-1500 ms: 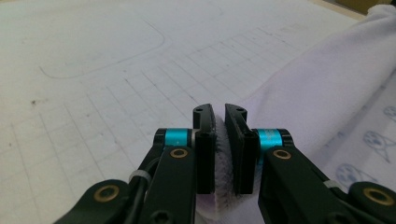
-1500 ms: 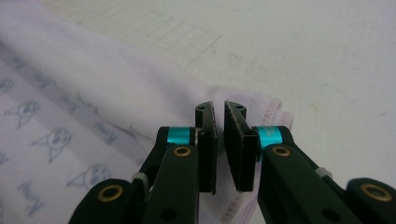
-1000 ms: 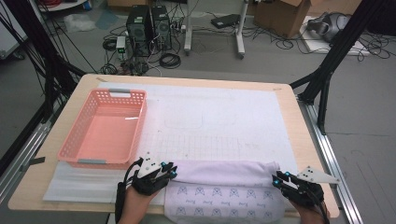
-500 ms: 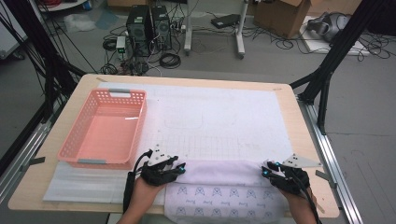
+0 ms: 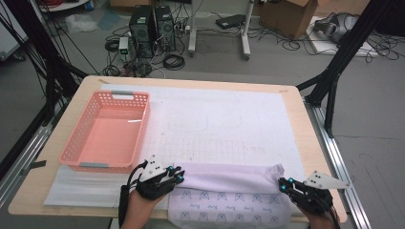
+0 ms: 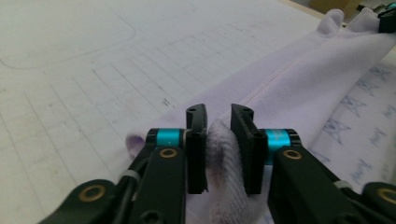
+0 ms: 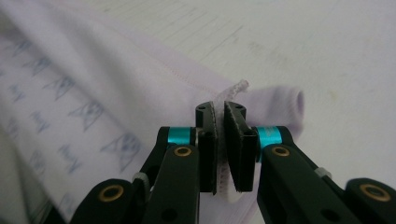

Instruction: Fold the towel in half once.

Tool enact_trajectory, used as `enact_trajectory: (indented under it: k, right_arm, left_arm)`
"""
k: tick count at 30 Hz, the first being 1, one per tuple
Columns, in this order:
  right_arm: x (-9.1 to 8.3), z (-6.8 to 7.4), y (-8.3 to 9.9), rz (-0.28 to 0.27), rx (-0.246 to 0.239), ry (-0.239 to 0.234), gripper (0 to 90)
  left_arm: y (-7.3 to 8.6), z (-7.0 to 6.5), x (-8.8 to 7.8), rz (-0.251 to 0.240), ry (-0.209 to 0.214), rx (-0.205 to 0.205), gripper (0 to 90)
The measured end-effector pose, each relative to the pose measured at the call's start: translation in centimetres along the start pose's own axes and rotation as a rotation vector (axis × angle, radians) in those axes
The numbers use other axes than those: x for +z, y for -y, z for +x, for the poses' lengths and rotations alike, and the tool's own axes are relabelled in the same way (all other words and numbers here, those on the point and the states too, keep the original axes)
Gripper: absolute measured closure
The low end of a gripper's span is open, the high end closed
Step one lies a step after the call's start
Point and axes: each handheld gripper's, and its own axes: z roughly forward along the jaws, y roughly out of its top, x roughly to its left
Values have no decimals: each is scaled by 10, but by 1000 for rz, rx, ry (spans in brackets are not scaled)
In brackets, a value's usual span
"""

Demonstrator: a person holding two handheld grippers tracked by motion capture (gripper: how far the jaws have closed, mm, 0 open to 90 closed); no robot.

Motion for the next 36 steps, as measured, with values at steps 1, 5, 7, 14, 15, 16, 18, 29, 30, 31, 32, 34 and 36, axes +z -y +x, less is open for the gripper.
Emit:
enact_trajectory:
  k: [1,5,7,14,15,16,18,29,30,31,32,34,36]
  right_arm:
    - [-2,1,3,13,-4,-4,826]
    - [-9,-4,10,17,36,-5,643]
    - [-13,-10,6,-42,72,20,611]
    - [14,-27,-6,5,-6,64,523]
    - [21,-27,-6,24,-23,61,512]
    - [28,-27,-7,48,-45,62,493]
    - [42,-28,-9,77,-72,85,488]
    - [72,-45,-23,36,46,209,515]
    - [70,-45,-23,26,46,206,505]
    - [67,-45,-22,20,52,203,495]
    - [64,-44,-21,15,52,195,484]
    - [60,-44,-20,6,50,184,464]
    - [55,-45,-19,5,57,171,440]
  left_arm:
    - [1,1,-3,0,-6,-6,670]
    - [-2,13,-9,-41,-40,-44,497]
    - [-5,20,-6,-43,-42,-56,478]
    - [-3,27,23,55,-19,-13,418]
    - [-2,28,27,65,-23,-13,411]
    - [-2,29,30,75,-25,-14,410]
    - [-4,31,37,89,-35,-5,411]
    - [-17,40,58,84,-85,-6,427]
    - [-18,41,56,80,-79,-4,423]
    - [-18,40,55,74,-74,-9,418]
    - [-17,41,53,73,-73,-1,415]
    - [-17,42,51,65,-69,-11,407]
    - [-17,45,49,66,-72,-15,398]
